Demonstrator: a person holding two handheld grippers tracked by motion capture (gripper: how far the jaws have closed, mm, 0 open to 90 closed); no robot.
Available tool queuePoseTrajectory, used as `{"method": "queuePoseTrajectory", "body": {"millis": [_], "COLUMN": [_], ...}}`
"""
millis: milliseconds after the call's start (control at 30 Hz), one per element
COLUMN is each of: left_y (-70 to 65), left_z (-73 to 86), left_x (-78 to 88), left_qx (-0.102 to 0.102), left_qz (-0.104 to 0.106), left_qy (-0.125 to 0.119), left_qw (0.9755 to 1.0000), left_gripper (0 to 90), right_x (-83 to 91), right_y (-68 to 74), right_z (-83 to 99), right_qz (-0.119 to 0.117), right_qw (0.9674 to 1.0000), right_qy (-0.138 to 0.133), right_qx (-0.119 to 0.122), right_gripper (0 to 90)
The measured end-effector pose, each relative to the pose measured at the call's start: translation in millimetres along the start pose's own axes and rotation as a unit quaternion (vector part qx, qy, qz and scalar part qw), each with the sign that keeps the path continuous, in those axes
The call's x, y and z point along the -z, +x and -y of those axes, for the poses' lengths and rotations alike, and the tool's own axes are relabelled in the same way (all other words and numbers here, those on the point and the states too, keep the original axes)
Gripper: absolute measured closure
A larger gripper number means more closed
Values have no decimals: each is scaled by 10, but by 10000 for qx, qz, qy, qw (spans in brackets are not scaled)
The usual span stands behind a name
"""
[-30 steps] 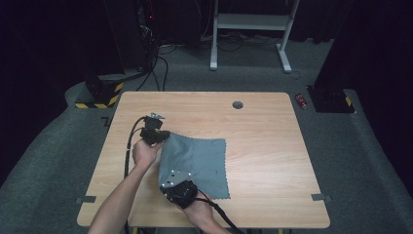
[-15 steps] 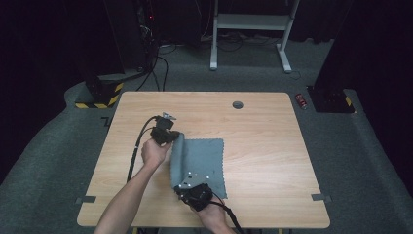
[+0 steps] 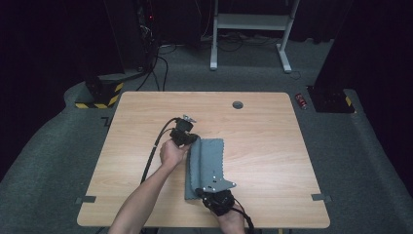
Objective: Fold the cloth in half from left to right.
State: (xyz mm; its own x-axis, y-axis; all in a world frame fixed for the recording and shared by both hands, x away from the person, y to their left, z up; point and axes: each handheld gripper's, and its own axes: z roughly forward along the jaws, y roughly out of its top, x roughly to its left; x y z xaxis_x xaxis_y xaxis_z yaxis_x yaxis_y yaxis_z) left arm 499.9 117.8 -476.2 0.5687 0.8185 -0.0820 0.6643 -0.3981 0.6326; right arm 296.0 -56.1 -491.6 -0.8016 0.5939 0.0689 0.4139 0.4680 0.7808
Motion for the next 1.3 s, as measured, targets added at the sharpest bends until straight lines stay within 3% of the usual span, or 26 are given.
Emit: {"method": "queuePoseTrajectory", "body": {"millis": [233, 600, 900, 1133, 1300], "left_y": [-36, -94, -178, -300, -368], "left_z": [-47, -82, -125, -181, -219], "left_x": [-20, -38, -99, -165, -224], "left_qx": [7, 9, -97, -385, -436], "left_qz": [66, 180, 237, 146, 132], "left_qy": [-30, -125, -86, 47, 69], "left_qw": [10000, 9998, 9996, 9991, 9989], "left_gripper": [893, 893, 892, 889, 887], "right_x": [70, 152, 217, 215, 219], "right_y": [-66, -103, -141, -156, -174], "right_z": [72, 144, 228, 324, 364], "right_qz": [108, 266, 368, 385, 388], "right_qw": [9999, 9996, 9991, 9988, 9985], "right_qy": [-1, 2, 14, 20, 1], "right_qx": [-114, -96, -199, -318, -378], "right_gripper": [896, 897, 896, 895, 895]}}
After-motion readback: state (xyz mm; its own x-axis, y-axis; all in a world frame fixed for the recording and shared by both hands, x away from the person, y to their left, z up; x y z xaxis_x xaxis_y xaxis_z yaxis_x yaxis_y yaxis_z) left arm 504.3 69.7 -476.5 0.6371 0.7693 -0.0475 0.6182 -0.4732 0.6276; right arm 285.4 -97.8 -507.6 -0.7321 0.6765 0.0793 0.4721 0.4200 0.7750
